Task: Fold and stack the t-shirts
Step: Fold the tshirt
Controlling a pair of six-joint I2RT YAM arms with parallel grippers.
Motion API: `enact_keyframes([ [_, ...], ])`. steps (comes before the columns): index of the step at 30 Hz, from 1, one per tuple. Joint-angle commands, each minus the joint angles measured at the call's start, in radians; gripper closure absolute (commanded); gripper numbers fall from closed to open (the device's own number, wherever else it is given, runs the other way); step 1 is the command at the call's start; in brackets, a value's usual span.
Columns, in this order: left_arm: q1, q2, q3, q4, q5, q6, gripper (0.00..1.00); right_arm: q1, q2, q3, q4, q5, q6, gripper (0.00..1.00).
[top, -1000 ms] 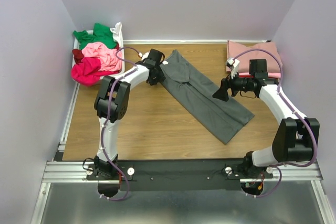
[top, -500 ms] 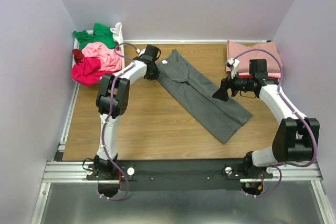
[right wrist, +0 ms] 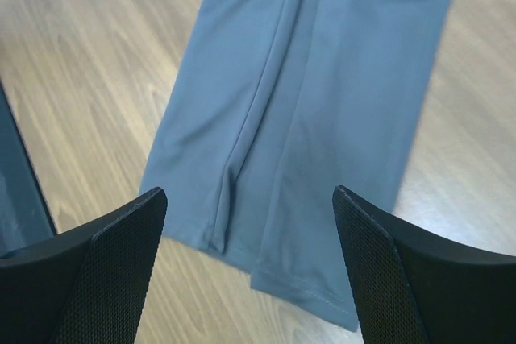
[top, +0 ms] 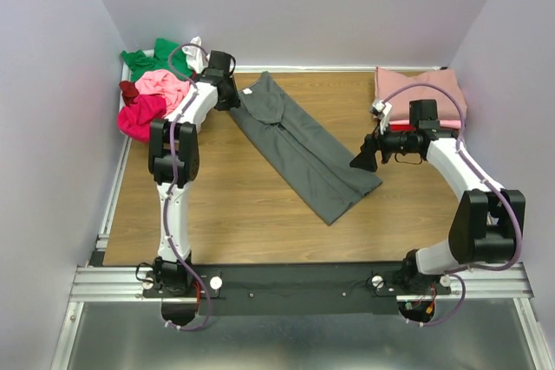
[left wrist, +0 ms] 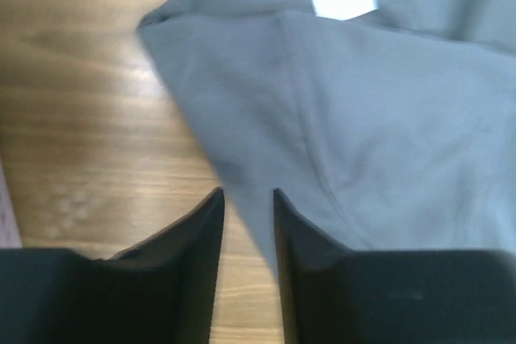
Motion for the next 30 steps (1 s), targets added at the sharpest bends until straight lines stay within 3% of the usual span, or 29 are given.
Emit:
enact_keyframes([
  [1,-0.008,-0.115,0.013,0.031,0.179,0.138,0.54,-0.002,0.059,0.024,-0.171,-0.074,-0.198,0.11],
  [2,-0.008,-0.148,-0.024,0.048,0.201,0.142,0.48,-0.002,0.079,0.024,-0.233,-0.077,-0.283,0.13],
  [5,-0.008,-0.332,-0.125,0.128,0.296,0.171,0.4,0.001,0.102,0.026,-0.341,-0.086,-0.437,0.16],
  [8,-0.014,-0.466,-0.286,0.237,0.391,0.211,0.4,0.003,0.082,-0.008,-0.345,-0.081,-0.526,0.17],
  [11,-0.08,-0.699,-0.447,0.39,0.352,0.289,0.39,0.011,0.026,-0.055,-0.396,-0.049,-0.672,0.16],
  [12,-0.106,-0.832,-0.571,0.488,0.327,0.334,0.38,0.012,-0.003,-0.087,-0.438,-0.036,-0.862,0.11],
  [13,-0.14,-0.9,-0.639,0.546,0.312,0.337,0.37,0.012,-0.014,-0.101,-0.467,-0.016,-0.946,0.08],
  [15,-0.248,-1.071,-0.847,0.734,0.304,0.299,0.26,0.009,-0.036,-0.14,-0.483,0.076,-1.075,0.04],
  [16,-0.282,-1.113,-0.906,0.786,0.342,0.275,0.11,0.009,-0.043,-0.143,-0.483,0.113,-1.103,0.04],
  [17,-0.31,-1.144,-0.958,0.832,0.379,0.242,0.11,0.008,-0.04,-0.14,-0.484,0.144,-1.123,0.03],
  [18,-0.362,-1.172,-1.037,0.888,0.411,0.193,0.04,-0.002,-0.037,-0.123,-0.484,0.2,-1.149,0.02],
  [20,-0.42,-1.164,-1.076,0.891,0.442,0.165,0.04,-0.031,-0.031,-0.102,-0.486,0.221,-1.187,0.01],
  [21,-0.509,-1.134,-1.078,0.831,0.41,0.17,0.06,-0.078,-0.033,-0.089,-0.487,0.206,-1.197,0.01],
  [24,-0.722,-1.05,-1.061,0.754,0.209,0.214,0.11,-0.161,-0.019,-0.028,-0.521,0.14,-1.224,0.01],
  [26,-0.785,-0.994,-1.052,0.742,0.135,0.222,0.22,-0.187,-0.005,0.0,-0.553,0.103,-1.229,0.01],
  [30,-0.902,-0.843,-1.02,0.716,-0.017,0.228,0.32,-0.229,-0.014,-0.019,-0.561,0.047,-1.188,0.01],
])
